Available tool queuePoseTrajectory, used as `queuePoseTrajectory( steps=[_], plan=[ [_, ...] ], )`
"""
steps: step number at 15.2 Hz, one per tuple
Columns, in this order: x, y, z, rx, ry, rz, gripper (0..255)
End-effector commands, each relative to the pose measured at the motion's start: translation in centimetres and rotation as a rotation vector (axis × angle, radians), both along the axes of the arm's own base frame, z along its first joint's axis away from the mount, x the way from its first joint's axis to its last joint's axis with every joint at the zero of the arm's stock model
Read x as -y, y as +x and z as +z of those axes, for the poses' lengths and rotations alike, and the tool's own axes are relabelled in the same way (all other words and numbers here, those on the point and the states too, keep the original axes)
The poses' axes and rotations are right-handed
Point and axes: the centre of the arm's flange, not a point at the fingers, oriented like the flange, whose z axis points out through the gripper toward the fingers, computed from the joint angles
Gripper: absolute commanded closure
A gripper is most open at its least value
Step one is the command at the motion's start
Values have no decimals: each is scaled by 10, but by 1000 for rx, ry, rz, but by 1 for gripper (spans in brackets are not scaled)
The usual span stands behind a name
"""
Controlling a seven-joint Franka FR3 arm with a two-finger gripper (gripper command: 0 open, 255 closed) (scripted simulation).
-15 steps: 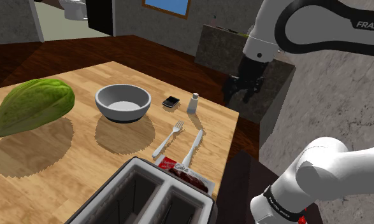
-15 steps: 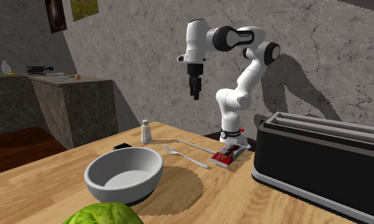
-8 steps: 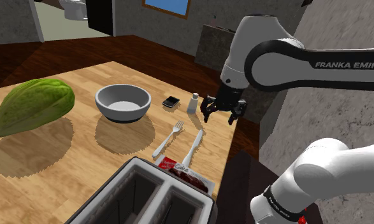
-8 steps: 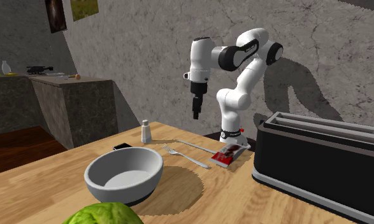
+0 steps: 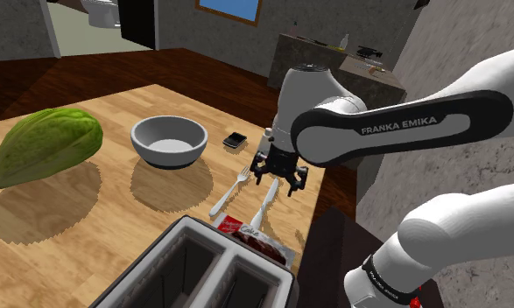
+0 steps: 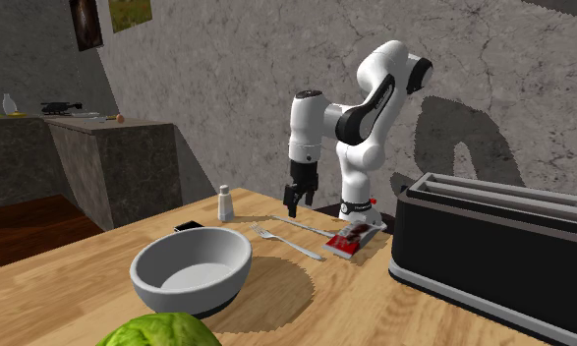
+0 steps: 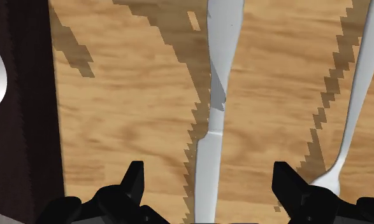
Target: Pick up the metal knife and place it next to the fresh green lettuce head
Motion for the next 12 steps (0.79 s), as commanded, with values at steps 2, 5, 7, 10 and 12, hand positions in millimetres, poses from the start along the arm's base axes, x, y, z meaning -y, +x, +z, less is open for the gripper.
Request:
queuePoseTrajectory(
  steps=[2, 5, 7, 10, 12],
  plan=[
    [-1, 4, -18, 3, 0, -27, 0],
    [0, 4, -34, 3, 0, -27, 0],
    [1, 4, -42, 3, 0, -27, 0],
    [1, 4, -42, 3, 0, -27, 0],
    [1, 4, -42, 3, 0, -27, 0]
  ],
)
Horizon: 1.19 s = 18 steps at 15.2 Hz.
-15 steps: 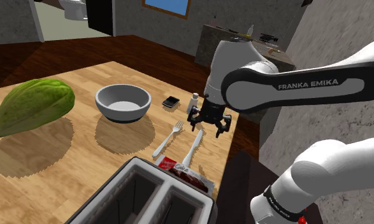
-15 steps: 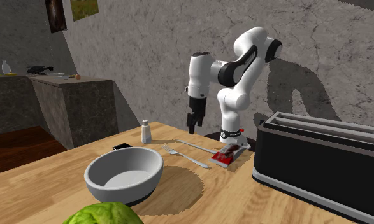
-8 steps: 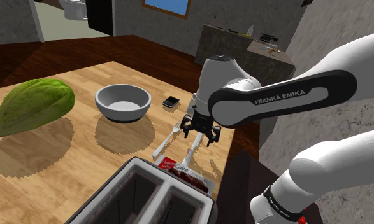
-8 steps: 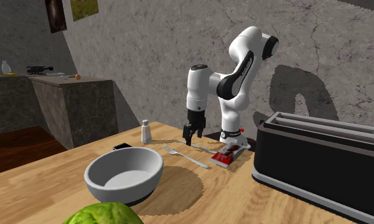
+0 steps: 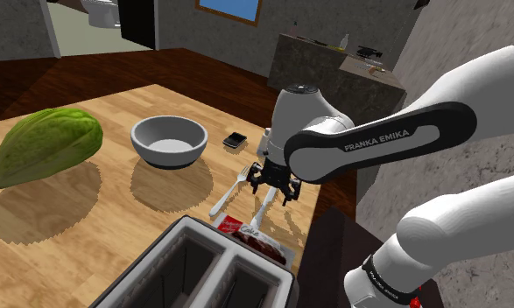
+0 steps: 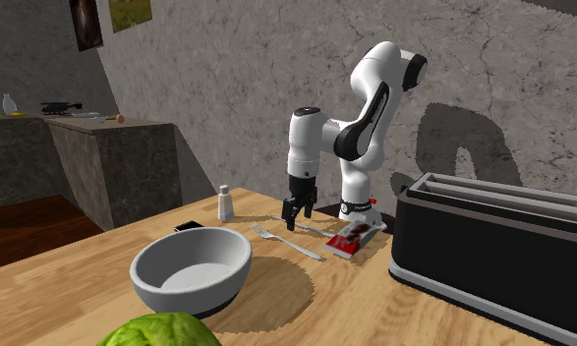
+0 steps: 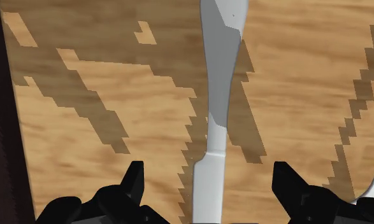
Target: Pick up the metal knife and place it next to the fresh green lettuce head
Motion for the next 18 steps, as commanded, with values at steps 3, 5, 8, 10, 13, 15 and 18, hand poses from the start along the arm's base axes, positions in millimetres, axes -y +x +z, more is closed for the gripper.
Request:
queuePoseTrajectory(
  steps=[3, 5, 8, 10, 13, 15, 18],
  plan=[
    [0, 0, 0, 0, 0, 0, 255],
    [-1, -1, -1, 0, 0, 0, 255],
    [3, -1, 0, 0, 0, 0, 255],
    [7, 3, -1, 0, 1, 0, 255],
    [0, 0, 5, 0, 0, 0, 255],
    [0, 0, 16, 0, 0, 0, 255],
    [0, 0, 32, 0, 0, 0, 255]
  ],
)
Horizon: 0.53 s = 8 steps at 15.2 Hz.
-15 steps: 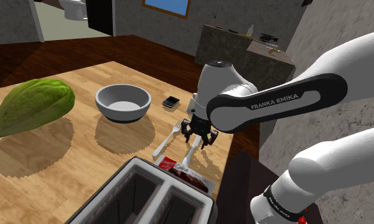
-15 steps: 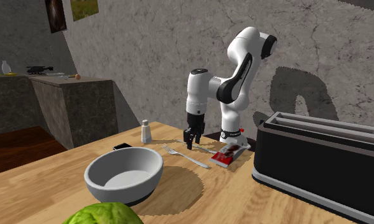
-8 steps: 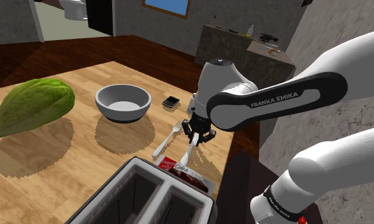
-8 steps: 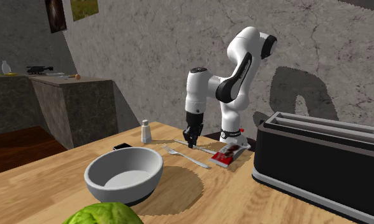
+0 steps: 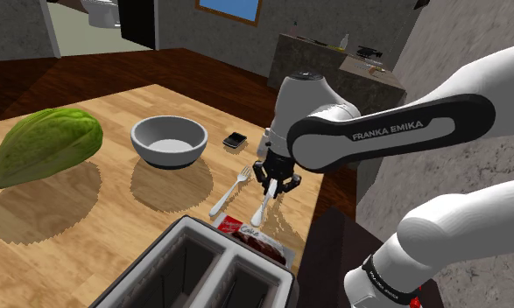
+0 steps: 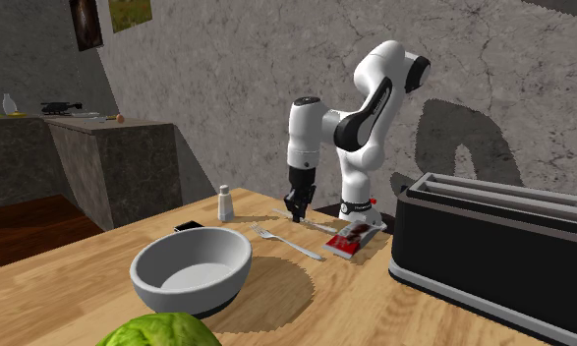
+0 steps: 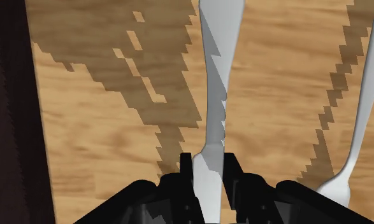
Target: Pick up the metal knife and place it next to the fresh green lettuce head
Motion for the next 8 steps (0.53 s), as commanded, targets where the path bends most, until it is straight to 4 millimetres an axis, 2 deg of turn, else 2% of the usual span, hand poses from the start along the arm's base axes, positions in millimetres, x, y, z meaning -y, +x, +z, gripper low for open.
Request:
queuePoseTrajectory(
  steps=[1, 8],
  plan=[
    [0, -1, 11, -1, 0, 0, 255],
    [0, -1, 48, -1, 0, 0, 255]
  ],
)
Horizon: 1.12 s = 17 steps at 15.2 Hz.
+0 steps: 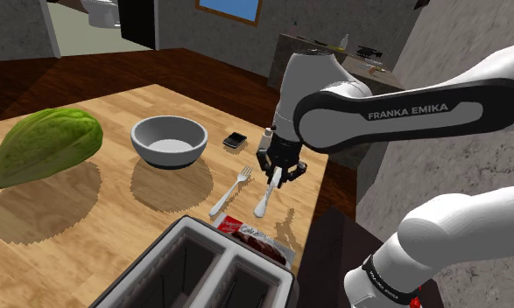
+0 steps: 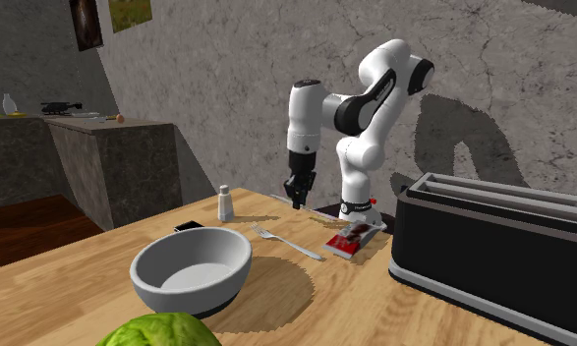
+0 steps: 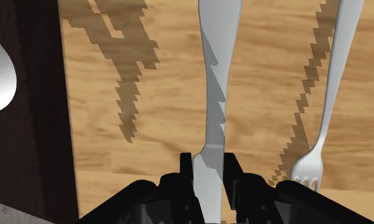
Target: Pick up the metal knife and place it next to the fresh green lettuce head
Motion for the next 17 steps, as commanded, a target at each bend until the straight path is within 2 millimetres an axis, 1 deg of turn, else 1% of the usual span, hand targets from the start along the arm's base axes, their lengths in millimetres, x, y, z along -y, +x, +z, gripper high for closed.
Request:
queuePoseTrajectory(
  steps=[1, 17],
  plan=[
    [-1, -1, 10, -1, 0, 0, 255],
    [-1, -1, 95, -1, 0, 0, 255]
  ],
)
